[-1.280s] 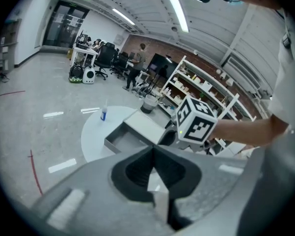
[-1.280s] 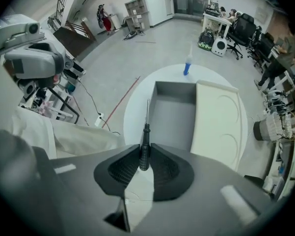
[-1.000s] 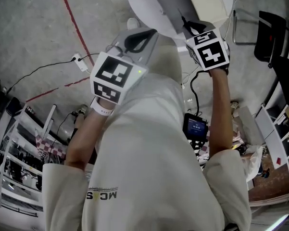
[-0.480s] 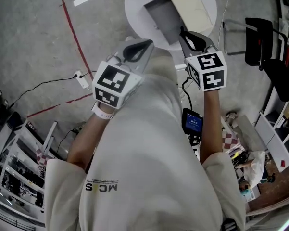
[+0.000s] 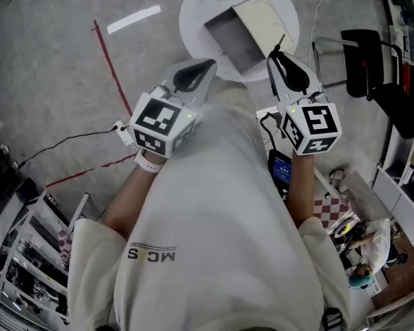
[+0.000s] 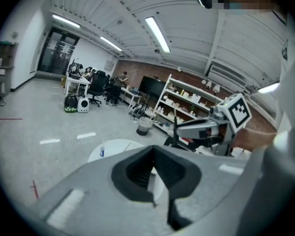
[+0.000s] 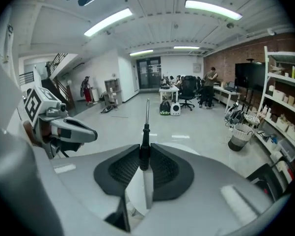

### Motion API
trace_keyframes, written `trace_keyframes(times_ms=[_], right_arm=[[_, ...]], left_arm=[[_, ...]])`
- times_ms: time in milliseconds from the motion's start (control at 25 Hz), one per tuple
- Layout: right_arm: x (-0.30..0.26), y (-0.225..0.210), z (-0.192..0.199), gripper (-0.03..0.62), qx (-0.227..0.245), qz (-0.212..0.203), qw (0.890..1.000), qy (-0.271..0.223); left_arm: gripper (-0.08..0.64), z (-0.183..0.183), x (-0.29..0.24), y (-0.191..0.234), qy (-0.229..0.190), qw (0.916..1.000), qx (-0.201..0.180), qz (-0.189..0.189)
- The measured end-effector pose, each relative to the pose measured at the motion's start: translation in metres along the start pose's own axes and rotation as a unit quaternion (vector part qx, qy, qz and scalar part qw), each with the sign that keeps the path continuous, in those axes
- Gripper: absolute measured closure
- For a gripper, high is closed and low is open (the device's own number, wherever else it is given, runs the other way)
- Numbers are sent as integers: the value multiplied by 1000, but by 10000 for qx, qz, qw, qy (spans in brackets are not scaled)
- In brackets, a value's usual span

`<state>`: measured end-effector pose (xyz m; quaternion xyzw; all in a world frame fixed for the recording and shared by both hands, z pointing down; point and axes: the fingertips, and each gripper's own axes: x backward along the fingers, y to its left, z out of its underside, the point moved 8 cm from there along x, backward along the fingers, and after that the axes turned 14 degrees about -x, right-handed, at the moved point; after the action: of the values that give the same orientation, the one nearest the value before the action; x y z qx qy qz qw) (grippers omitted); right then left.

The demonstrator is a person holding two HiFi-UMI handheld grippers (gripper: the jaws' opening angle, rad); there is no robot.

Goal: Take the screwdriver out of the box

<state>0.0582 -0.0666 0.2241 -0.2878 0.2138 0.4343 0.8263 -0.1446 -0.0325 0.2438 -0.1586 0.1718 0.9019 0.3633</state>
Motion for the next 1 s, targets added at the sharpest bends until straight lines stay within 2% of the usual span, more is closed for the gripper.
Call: trace_keyframes(times_ms=[120, 240, 520, 760, 1000], right_arm=[[21, 5, -8, 525, -242, -80, 9988, -412], [36, 5, -10, 525, -220, 11, 9976, -658], [52, 16, 5, 525, -306, 36, 9953, -916], [60, 29, 0, 525, -97, -135, 9930, -1170], [65, 31, -3, 525, -166, -147, 9910, -1321]], left_arm=[[558, -13, 13, -5, -135, 9998, -138, -34], [558, -22, 20, -8, -311, 9992, -231, -70], [558, -22, 27, -16, -530, 9983, -184, -125], [558, -20, 29, -22, -558, 9983, -122, -107], [558, -20, 33, -23, -605, 9980, -159, -131]])
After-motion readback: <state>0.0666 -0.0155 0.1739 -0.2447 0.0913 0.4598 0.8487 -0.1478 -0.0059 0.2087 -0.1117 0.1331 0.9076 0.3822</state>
